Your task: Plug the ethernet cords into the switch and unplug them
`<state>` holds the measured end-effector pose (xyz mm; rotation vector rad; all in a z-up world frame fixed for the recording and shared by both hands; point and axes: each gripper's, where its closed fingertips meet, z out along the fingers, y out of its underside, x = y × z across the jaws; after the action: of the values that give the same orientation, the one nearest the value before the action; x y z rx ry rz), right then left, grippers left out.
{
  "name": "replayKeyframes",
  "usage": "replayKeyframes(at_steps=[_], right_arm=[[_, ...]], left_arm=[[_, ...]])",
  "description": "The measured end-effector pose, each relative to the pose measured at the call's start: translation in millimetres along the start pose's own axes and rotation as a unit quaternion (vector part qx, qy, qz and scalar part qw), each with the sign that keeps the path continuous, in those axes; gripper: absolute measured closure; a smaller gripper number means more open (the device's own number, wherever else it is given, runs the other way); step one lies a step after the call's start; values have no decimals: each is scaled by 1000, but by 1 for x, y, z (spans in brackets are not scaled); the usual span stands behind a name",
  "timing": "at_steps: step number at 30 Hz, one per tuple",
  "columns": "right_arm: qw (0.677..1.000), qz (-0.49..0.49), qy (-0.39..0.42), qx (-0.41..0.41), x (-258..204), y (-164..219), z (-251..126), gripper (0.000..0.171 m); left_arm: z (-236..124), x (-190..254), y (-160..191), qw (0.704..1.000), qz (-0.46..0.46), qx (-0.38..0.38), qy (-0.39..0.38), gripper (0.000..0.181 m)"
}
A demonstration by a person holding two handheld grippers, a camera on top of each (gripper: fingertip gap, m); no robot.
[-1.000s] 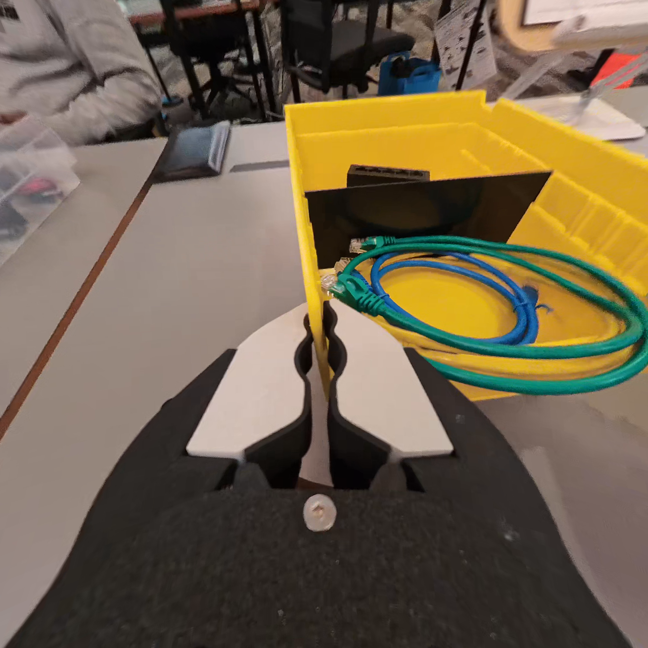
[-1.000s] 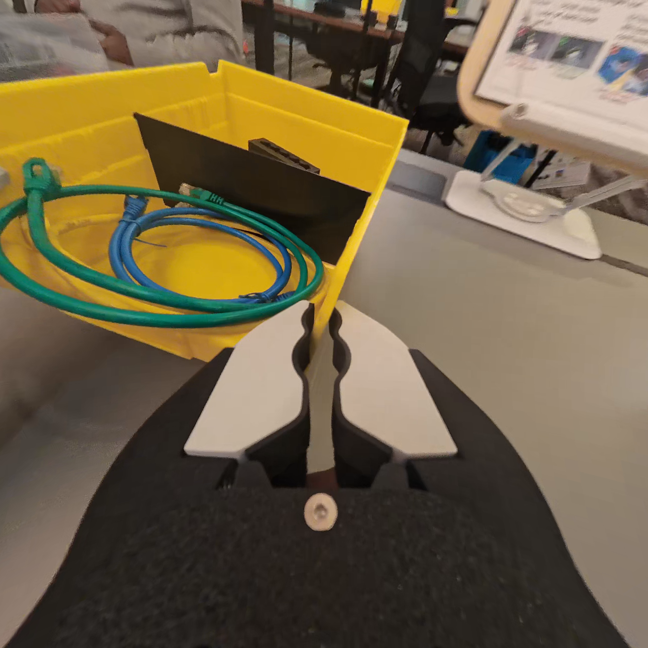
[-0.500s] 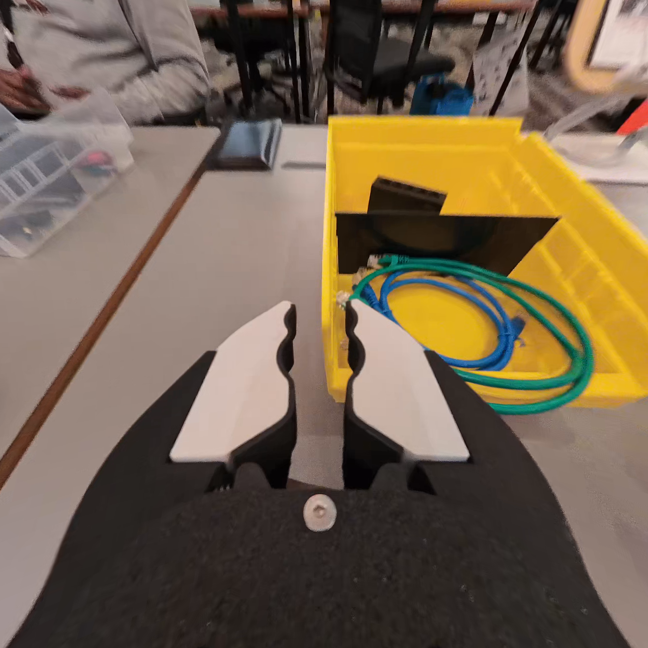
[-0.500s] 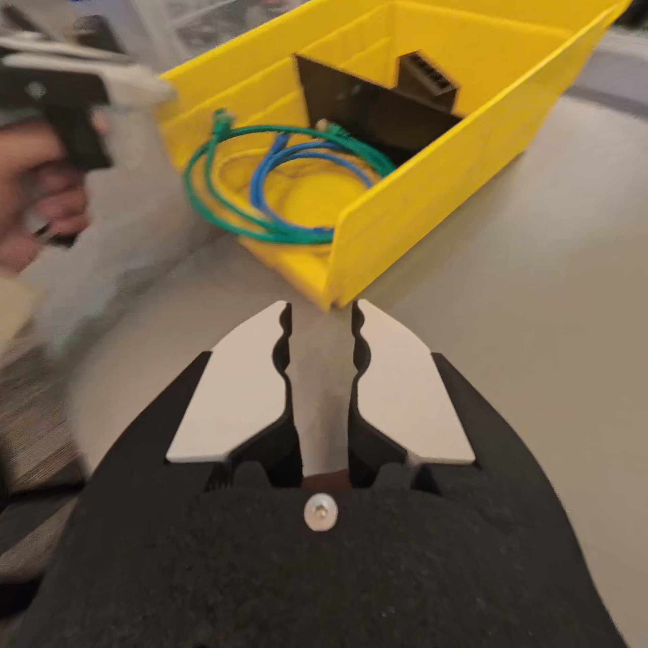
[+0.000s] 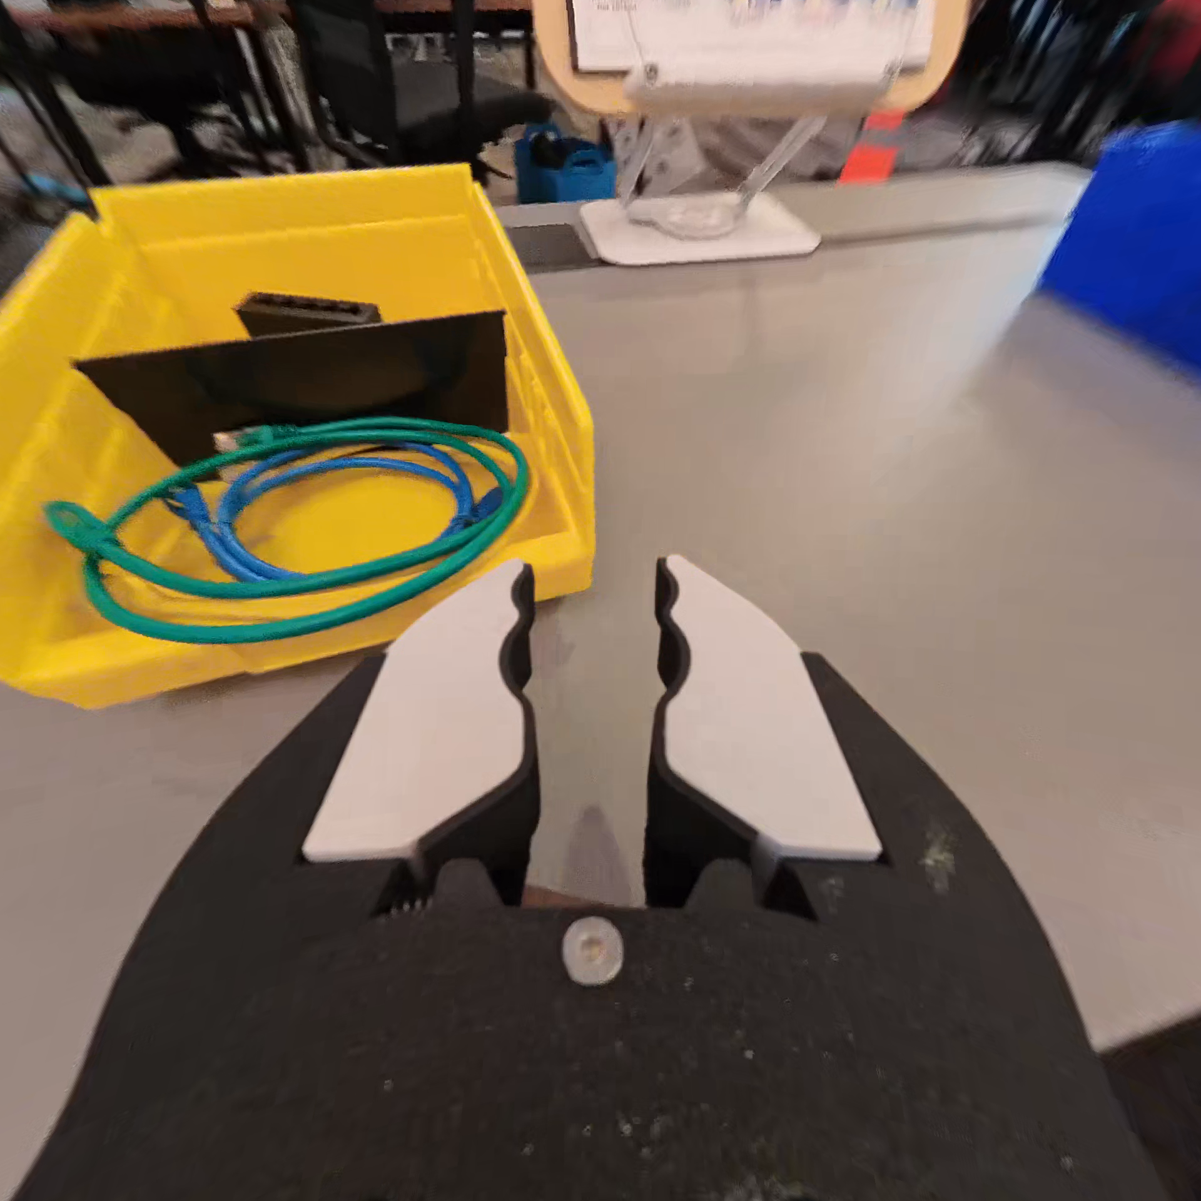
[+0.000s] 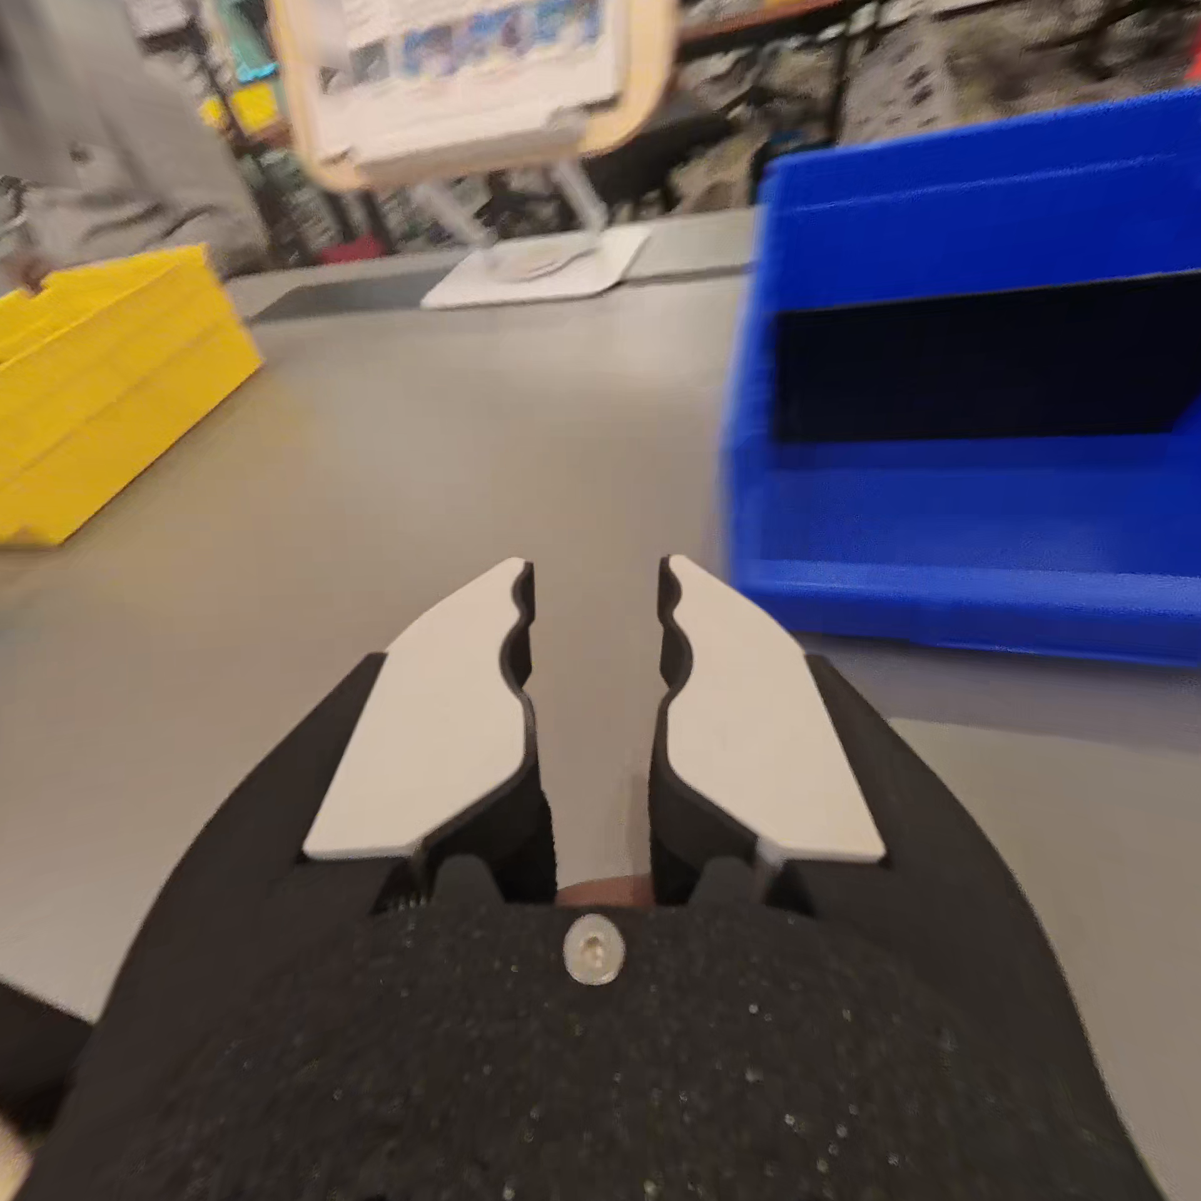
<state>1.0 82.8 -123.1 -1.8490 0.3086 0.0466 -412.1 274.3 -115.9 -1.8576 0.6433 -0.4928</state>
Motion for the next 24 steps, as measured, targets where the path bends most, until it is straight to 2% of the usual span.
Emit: replayKeyframes(at_steps=[2, 4, 6, 9, 16, 24], right_arm=[[998, 4, 50, 47, 37, -21, -18, 137], [993, -15, 92, 73, 63, -36, -27, 138], [992, -39, 99, 69, 69, -36, -27, 139], [997, -28, 46, 64, 49, -31, -18, 139], [994, -97, 4, 46, 7, -20, -3, 143], [989, -144, 7, 26, -2, -12, 1, 145]], left_arm=[[4, -7, 9, 998, 48, -20, -32, 146], [4, -8, 13, 999, 35, -27, -28, 147], [2, -7, 13, 1000, 0, -27, -13, 147], [0, -5, 8, 1000, -20, -11, 5, 147], [4, 0, 13, 1000, 15, -27, 4, 147], [3, 3, 9, 999, 27, -16, 6, 147]])
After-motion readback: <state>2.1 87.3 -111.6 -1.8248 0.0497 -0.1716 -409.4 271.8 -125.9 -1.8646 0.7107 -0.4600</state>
